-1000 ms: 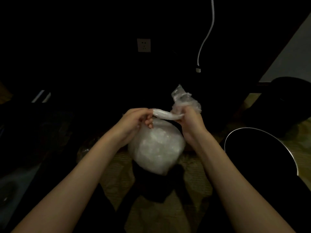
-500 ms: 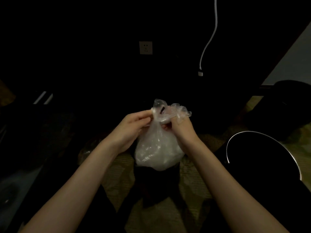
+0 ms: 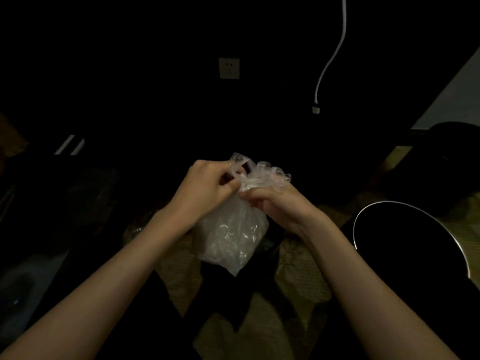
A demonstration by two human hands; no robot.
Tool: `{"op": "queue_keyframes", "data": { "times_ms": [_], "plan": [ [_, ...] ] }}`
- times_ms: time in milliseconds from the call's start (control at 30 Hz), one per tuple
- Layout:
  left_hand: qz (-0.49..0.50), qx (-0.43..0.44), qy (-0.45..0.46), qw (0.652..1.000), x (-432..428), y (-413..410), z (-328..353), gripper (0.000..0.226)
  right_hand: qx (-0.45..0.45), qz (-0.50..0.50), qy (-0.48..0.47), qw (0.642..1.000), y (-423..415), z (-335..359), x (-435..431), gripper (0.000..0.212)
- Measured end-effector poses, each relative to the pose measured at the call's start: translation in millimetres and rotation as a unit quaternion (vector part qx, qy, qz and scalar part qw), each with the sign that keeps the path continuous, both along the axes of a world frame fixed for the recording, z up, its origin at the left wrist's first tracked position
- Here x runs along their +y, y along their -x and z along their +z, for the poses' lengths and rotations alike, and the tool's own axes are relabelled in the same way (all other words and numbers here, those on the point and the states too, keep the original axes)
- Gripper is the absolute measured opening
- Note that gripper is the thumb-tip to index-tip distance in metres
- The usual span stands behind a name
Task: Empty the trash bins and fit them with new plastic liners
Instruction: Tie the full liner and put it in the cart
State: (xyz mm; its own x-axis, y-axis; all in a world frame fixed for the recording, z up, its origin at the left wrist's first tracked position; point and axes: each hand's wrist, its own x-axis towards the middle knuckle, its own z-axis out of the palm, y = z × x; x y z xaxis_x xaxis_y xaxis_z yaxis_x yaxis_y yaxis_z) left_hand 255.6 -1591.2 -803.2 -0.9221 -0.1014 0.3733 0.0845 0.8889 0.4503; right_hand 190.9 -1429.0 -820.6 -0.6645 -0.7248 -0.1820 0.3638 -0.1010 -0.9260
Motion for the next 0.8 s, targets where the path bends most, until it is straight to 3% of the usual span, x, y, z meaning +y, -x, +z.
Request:
{"op": "queue_keyframes", "data": {
  "times_ms": [67, 200, 400, 467, 600, 667, 800],
  "plan": [
    [0.003, 0.006, -0.008, 1.000, 0, -1, 2, 0.005, -0.064, -0.009, -0.010, 0.998, 0, -1, -1, 0.038],
    [-0.013, -0.024, -0.076, 0.997, -1, -6, 4, 0.010, -0.186, 0.009, -0.038, 0.982, 3, -3, -1, 0.034],
    [-0.139, -0.127, -0.189, 0.964, 8, -12, 16, 0.010, -0.249, 0.000, -0.038, 0.968, 4, -1, -2, 0.039],
    [-0.136, -0.135, -0.141, 0.971, 9, -11, 20, 0.010, -0.245, -0.010, -0.038, 0.969, 3, 0, -2, 0.041],
    [-0.122, -0.137, 0.093, 0.979, 6, -7, 28, 0.013, -0.239, -0.048, -0.010, 0.970, -1, 2, -2, 0.037],
    [-0.115, -0.186, 0.095, 0.971, 5, -3, 34, 0.021, -0.213, -0.072, -0.008, 0.974, -3, 3, -4, 0.034],
    [-0.108, -0.323, -0.015, 0.940, 3, 9, 48, 0.030, -0.153, -0.104, -0.019, 0.983, -4, 4, -6, 0.018]
  ]
}}
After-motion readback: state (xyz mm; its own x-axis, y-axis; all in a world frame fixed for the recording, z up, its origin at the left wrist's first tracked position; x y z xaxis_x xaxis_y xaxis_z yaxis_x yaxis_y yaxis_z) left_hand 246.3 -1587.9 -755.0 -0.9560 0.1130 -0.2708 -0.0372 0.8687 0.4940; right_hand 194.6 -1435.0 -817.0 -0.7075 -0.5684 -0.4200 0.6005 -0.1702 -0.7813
